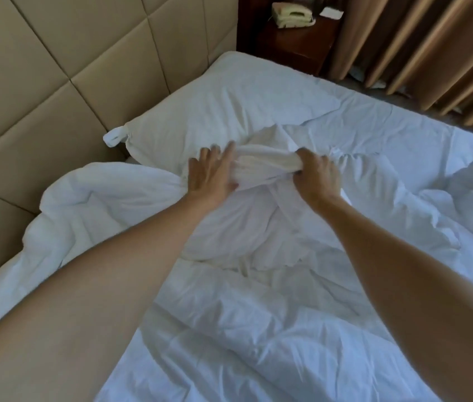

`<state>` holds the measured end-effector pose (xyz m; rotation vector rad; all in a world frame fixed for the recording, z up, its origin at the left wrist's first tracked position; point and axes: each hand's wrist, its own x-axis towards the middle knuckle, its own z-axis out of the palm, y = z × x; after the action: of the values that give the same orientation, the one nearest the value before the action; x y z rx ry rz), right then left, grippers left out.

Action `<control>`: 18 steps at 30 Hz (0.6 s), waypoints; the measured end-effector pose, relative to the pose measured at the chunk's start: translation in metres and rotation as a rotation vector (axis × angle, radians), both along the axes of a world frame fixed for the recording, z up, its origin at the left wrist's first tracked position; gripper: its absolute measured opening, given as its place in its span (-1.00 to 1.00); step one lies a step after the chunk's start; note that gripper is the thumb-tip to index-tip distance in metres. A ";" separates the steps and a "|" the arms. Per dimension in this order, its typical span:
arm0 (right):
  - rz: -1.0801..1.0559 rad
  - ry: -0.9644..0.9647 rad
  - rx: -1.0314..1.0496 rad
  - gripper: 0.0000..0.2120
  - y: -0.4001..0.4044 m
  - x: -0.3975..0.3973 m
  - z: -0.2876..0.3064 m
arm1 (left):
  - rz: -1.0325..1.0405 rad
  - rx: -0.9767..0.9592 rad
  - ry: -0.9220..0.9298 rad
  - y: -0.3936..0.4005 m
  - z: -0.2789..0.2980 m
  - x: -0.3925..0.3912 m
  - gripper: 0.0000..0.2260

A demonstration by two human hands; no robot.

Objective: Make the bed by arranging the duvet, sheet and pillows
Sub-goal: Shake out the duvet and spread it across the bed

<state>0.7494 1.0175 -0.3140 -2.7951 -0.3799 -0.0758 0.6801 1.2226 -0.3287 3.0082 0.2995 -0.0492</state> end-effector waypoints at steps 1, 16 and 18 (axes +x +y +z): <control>-0.016 -0.026 0.017 -0.66 -0.006 0.005 0.019 | 0.061 -0.032 0.016 0.000 0.013 0.013 -0.23; -0.163 -0.184 0.461 -0.76 -0.017 0.025 0.185 | 0.356 -0.385 -0.696 0.016 0.214 0.090 -0.72; -0.176 -0.207 0.511 -0.82 -0.014 0.026 0.203 | 0.300 -0.458 -0.870 -0.002 0.252 0.096 -0.78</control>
<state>0.7752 1.0037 -0.1109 -2.3096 -0.1332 -0.4394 0.7765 1.2203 -0.0767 2.2284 0.5288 1.0179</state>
